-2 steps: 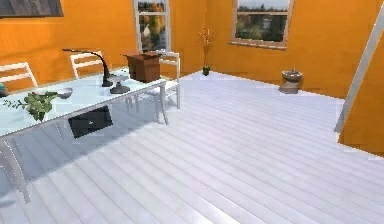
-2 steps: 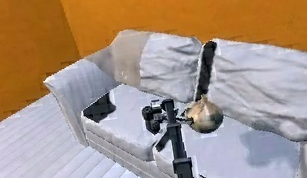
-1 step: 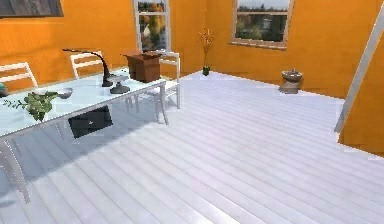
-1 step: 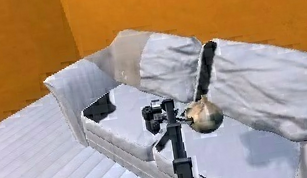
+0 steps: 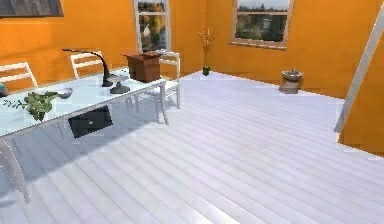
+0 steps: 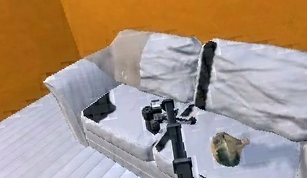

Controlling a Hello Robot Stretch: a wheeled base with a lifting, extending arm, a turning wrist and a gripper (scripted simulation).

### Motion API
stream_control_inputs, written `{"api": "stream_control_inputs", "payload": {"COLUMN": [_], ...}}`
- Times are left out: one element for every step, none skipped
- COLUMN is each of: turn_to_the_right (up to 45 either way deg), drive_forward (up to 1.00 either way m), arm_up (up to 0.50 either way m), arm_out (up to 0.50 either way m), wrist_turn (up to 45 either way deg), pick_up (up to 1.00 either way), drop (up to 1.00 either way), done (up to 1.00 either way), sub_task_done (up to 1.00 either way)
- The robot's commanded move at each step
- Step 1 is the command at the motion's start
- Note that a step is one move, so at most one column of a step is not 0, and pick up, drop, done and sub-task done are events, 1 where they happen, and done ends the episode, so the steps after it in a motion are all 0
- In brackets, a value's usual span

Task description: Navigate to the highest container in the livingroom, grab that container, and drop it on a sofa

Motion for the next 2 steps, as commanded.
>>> {"api": "stream_control_inputs", "payload": {"turn_to_the_right": [0.0,0.0], "drive_forward": [0.00,0.00], "arm_up": [0.10,0.00], "arm_out": [0.00,-0.08], "wrist_turn": [0.0,0.0], "pick_up": [0.00,0.00], "drop": [0.00,0.00], "done": [0.00,0.00], "sub_task_done": [0.00,0.00]}}
